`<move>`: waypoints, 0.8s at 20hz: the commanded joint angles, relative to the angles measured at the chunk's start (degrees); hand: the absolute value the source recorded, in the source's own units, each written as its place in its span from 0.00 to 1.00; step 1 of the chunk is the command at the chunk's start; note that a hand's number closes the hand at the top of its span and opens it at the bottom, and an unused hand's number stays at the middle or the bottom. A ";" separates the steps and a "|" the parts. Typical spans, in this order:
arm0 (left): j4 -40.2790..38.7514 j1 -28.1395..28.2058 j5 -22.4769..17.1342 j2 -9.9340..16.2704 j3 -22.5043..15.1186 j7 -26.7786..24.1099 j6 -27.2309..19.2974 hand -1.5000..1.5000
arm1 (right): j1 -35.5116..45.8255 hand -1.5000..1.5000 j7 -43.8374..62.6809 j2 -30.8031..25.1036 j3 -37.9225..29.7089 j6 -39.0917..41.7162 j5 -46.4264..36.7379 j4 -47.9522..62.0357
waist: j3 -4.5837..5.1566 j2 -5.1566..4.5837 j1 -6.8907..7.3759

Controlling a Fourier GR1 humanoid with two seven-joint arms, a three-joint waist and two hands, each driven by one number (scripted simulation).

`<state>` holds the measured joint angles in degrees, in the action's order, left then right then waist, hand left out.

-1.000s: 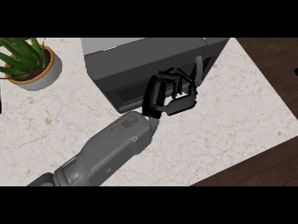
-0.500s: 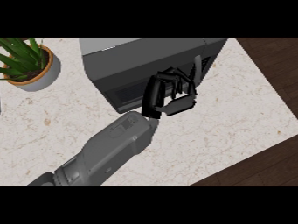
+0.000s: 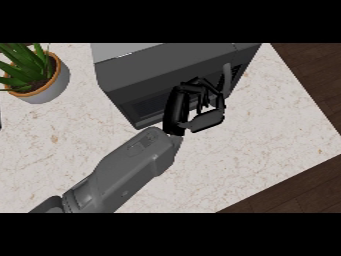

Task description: Pick up the milk, place it into the microwave and close the microwave

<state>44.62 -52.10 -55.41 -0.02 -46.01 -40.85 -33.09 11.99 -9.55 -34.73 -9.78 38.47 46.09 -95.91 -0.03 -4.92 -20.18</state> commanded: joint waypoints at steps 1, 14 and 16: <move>-4.62 -3.81 -1.88 0.02 1.98 1.83 1.02 1.00 | 0.07 0.00 0.83 -0.64 1.00 1.76 1.83 -0.39 | 0.09 -0.87 -0.84; -5.70 -3.95 -3.97 0.02 0.88 -0.67 1.03 1.00 | 0.92 0.00 2.70 -2.97 0.82 2.91 5.68 0.16 | 0.07 -1.03 -0.94; -5.72 -4.61 -4.41 0.02 0.90 -0.40 1.21 1.00 | 1.58 0.00 2.87 -3.81 0.41 3.30 5.83 0.21 | 0.05 -0.95 -0.64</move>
<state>43.79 -52.62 -58.43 -0.02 -46.96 -43.72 -33.36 12.97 -6.99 -37.60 -8.98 41.20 51.17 -95.86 -0.11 -5.00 -20.49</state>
